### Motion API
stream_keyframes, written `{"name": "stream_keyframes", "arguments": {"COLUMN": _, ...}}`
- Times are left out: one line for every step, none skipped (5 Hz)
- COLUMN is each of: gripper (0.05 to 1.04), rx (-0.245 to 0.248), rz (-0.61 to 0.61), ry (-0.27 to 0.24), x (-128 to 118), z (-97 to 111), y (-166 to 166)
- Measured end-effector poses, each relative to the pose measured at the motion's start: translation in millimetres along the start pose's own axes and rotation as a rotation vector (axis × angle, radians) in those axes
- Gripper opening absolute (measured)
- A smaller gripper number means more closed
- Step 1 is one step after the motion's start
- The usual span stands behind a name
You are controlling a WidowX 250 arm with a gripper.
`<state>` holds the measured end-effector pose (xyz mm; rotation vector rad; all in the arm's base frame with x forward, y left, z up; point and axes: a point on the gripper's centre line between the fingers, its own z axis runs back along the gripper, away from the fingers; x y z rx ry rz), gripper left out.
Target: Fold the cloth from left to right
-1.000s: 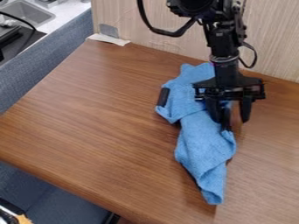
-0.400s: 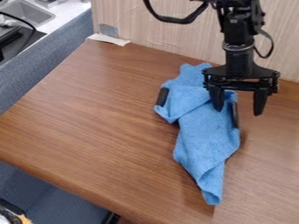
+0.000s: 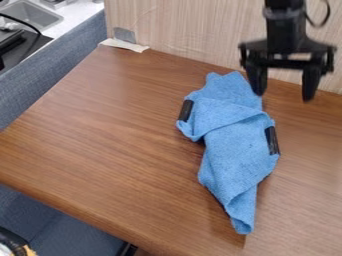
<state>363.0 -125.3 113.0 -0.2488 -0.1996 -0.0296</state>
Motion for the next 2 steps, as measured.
{"name": "stream_keyframes", "arguments": {"gripper": 0.999, "rx": -0.006, "rz": -0.017, "ry": -0.041, "x": -0.6, "z": 20.6, "y": 5.2}}
{"name": "stream_keyframes", "arguments": {"gripper": 0.999, "rx": -0.006, "rz": -0.02, "ry": -0.042, "x": -0.5, "z": 21.1, "y": 5.0}}
